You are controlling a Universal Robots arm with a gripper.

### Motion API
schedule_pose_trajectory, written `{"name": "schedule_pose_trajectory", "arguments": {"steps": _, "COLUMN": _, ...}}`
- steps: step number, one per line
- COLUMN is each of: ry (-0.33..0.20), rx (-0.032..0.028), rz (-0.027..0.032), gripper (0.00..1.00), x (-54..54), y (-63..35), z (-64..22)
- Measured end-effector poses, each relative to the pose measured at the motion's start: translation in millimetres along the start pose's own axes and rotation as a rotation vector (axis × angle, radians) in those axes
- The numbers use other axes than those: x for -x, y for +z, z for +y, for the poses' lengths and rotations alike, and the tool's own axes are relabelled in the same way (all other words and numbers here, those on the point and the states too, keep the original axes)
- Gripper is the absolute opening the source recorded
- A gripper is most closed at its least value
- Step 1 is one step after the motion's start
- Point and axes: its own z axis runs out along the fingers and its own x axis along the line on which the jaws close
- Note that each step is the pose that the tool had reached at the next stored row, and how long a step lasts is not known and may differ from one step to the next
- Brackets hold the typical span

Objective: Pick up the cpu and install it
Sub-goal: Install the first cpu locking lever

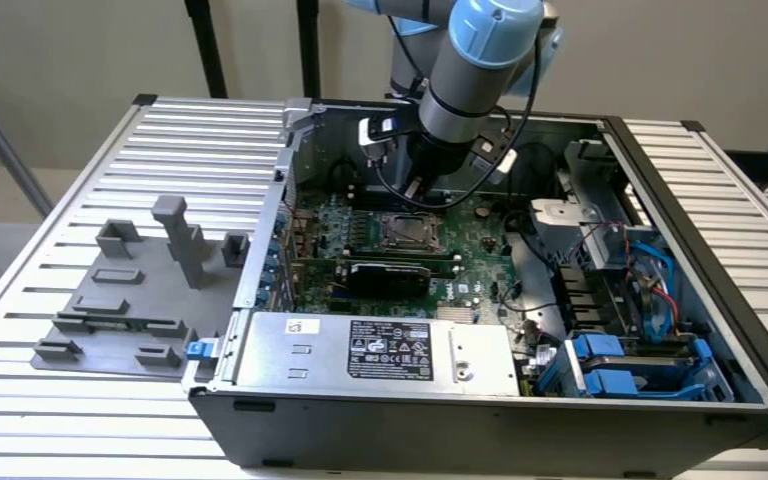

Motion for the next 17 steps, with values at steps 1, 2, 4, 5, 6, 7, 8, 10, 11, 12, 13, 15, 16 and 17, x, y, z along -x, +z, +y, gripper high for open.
{"name": "schedule_pose_trajectory", "arguments": {"steps": 1, "ry": 0.0, "rx": 0.0, "rz": -0.0001, "gripper": 0.11, "x": 0.0, "y": 0.0, "z": 0.0}}
{"name": "schedule_pose_trajectory", "arguments": {"steps": 2, "ry": 0.0, "rx": 0.0, "rz": 0.0, "gripper": 0.11, "x": 0.1, "y": 0.0, "z": 0.1}}
{"name": "schedule_pose_trajectory", "arguments": {"steps": 4, "ry": 0.0, "rx": -0.0001, "rz": 0.0001, "gripper": 0.11, "x": 0.3, "y": -0.1, "z": 0.4}}
{"name": "schedule_pose_trajectory", "arguments": {"steps": 5, "ry": 0.0, "rx": 0.0, "rz": 0.0001, "gripper": 0.11, "x": 0.4, "y": -0.2, "z": 0.6}}
{"name": "schedule_pose_trajectory", "arguments": {"steps": 6, "ry": 0.0, "rx": 0.0, "rz": 0.0, "gripper": 0.11, "x": 0.5, "y": -0.2, "z": 0.7}}
{"name": "schedule_pose_trajectory", "arguments": {"steps": 7, "ry": 0.0, "rx": 0.0, "rz": 0.0, "gripper": 0.11, "x": 0.6, "y": -0.3, "z": 0.7}}
{"name": "schedule_pose_trajectory", "arguments": {"steps": 8, "ry": 0.0, "rx": 0.0, "rz": -0.0002, "gripper": 0.11, "x": 0.7, "y": -0.4, "z": 0.9}}
{"name": "schedule_pose_trajectory", "arguments": {"steps": 10, "ry": 0.0, "rx": 0.0, "rz": -0.0002, "gripper": 0.11, "x": 0.8, "y": -0.5, "z": 1.3}}
{"name": "schedule_pose_trajectory", "arguments": {"steps": 11, "ry": 0.0, "rx": 0.0, "rz": -0.0001, "gripper": 0.11, "x": 0.8, "y": -0.5, "z": 1.5}}
{"name": "schedule_pose_trajectory", "arguments": {"steps": 12, "ry": 0.0, "rx": 0.0, "rz": -0.0002, "gripper": 0.11, "x": 0.8, "y": -0.5, "z": 1.7}}
{"name": "schedule_pose_trajectory", "arguments": {"steps": 13, "ry": 0.0, "rx": 0.0001, "rz": -0.0002, "gripper": 0.11, "x": 0.8, "y": -0.6, "z": 1.8}}
{"name": "schedule_pose_trajectory", "arguments": {"steps": 15, "ry": 0.0, "rx": 0.0001, "rz": -0.0002, "gripper": 0.11, "x": 0.9, "y": -0.7, "z": 2.0}}
{"name": "schedule_pose_trajectory", "arguments": {"steps": 16, "ry": 0.0, "rx": 0.0001, "rz": -0.0002, "gripper": 0.11, "x": 0.9, "y": -0.7, "z": 2.0}}
{"name": "schedule_pose_trajectory", "arguments": {"steps": 17, "ry": 0.0, "rx": 0.0001, "rz": -0.0002, "gripper": 0.11, "x": 0.9, "y": -0.7, "z": 2.1}}
